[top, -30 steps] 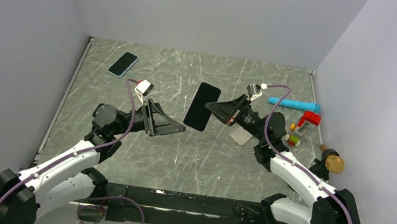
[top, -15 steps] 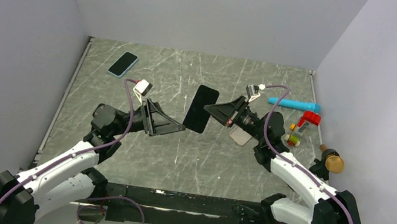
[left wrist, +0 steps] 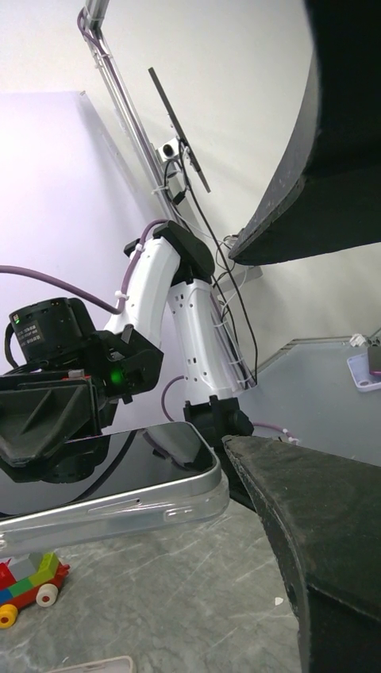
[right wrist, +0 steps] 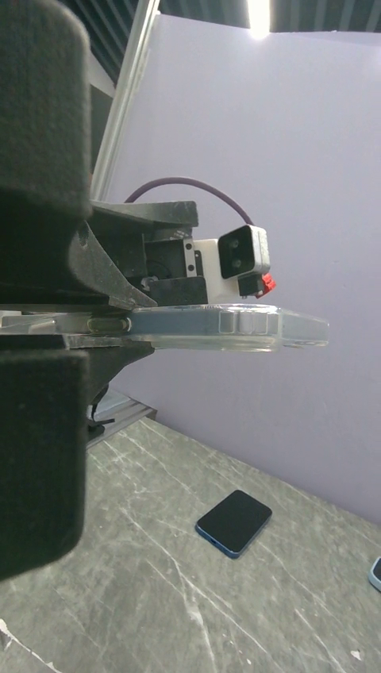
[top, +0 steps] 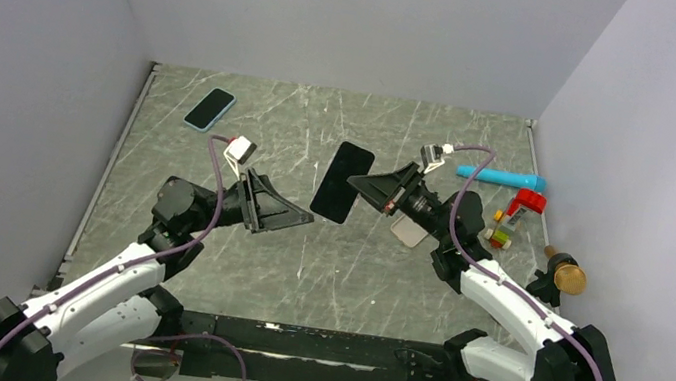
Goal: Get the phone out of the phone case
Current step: Remove the phone case from the phone.
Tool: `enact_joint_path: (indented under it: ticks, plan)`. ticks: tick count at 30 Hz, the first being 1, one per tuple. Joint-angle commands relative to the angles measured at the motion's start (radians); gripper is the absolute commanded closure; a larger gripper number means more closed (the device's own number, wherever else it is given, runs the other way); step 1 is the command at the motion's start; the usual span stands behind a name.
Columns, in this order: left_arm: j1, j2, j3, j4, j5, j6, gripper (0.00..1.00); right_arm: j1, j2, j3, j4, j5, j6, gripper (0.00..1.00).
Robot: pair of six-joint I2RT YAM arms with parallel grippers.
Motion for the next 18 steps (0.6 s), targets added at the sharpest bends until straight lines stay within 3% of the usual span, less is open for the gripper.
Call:
enact_joint_path:
  ticks: [1,18]
  plan:
    - [-0.004,-0.025,-0.002,-0.001,-0.007,0.03,0.18,0.004,-0.026,0.041,0.133,0.033,0.046,1.0]
    - [-0.004,-0.002,0.01,0.001,-0.036,0.026,0.17,0.04,-0.03,0.048,0.129,0.015,0.029,1.0]
